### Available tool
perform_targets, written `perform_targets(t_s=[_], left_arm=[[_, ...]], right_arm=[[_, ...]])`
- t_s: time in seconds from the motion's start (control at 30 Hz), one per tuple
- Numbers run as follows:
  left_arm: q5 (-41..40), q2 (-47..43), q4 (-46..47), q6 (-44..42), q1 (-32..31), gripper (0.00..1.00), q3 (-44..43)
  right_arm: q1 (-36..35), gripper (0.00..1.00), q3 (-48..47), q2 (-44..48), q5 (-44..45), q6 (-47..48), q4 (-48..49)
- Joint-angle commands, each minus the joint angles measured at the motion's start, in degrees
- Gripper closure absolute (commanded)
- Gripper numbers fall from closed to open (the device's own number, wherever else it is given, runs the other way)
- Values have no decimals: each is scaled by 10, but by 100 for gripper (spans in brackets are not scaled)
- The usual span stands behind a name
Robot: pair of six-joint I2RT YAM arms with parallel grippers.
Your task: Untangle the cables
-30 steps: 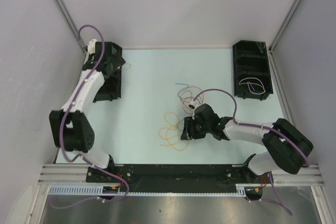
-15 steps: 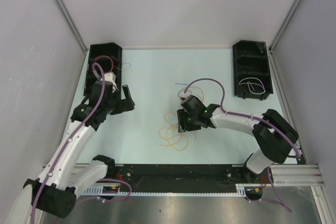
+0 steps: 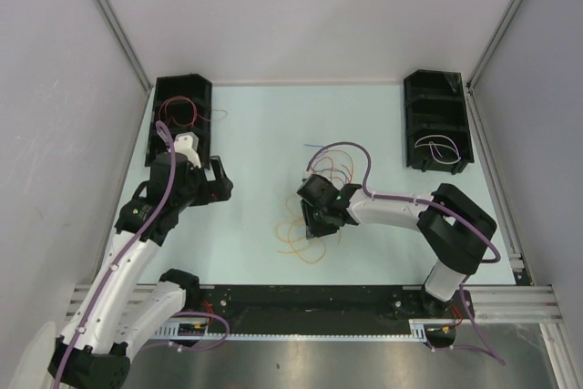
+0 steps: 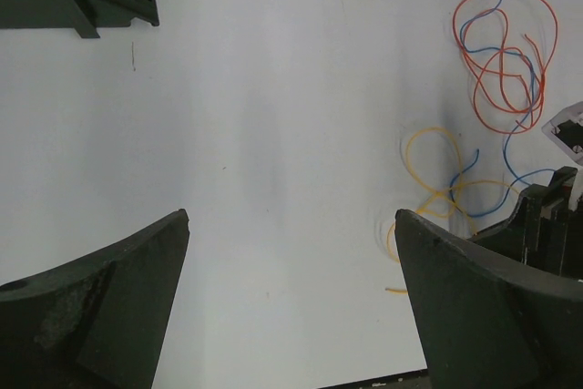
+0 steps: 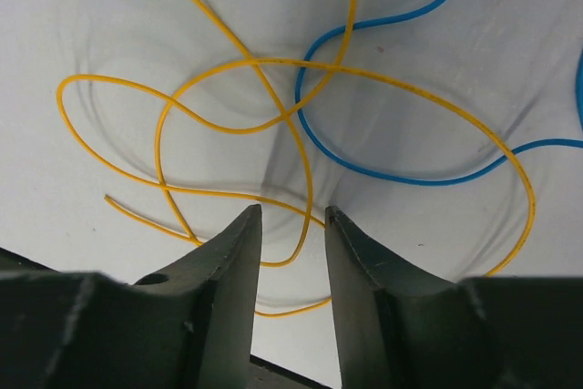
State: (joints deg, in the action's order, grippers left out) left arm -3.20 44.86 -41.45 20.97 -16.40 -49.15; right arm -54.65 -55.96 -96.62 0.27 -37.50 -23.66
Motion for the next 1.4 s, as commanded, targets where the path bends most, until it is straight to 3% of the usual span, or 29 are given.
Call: perform_targets(t_s=[0.0, 0.67, 0.77, 0.8, 0.93, 1.17, 1.37], left_arm=[[10, -2, 16, -13, -2, 0, 3], [14, 1, 16, -13, -2, 0, 3], [14, 5, 16, -14, -2, 0, 3], [15, 7, 16, -14, -2, 0, 3], [16, 8, 16, -14, -2, 0, 3], [14, 10, 16, -14, -1, 0, 3], [10, 8, 15, -13, -1, 0, 3]], right_arm=[[-12, 65, -28, -20, 19, -12, -23], [-110, 71, -52, -122, 110, 3, -130], [-120, 86, -52, -133, 119, 7, -133], [-121, 100, -52, -136, 119, 14, -128], [-120, 100, -64, -140, 136, 28, -124], [-83, 100, -144, -39, 163, 69, -165], [-19, 100, -277, 69, 162, 117, -210]])
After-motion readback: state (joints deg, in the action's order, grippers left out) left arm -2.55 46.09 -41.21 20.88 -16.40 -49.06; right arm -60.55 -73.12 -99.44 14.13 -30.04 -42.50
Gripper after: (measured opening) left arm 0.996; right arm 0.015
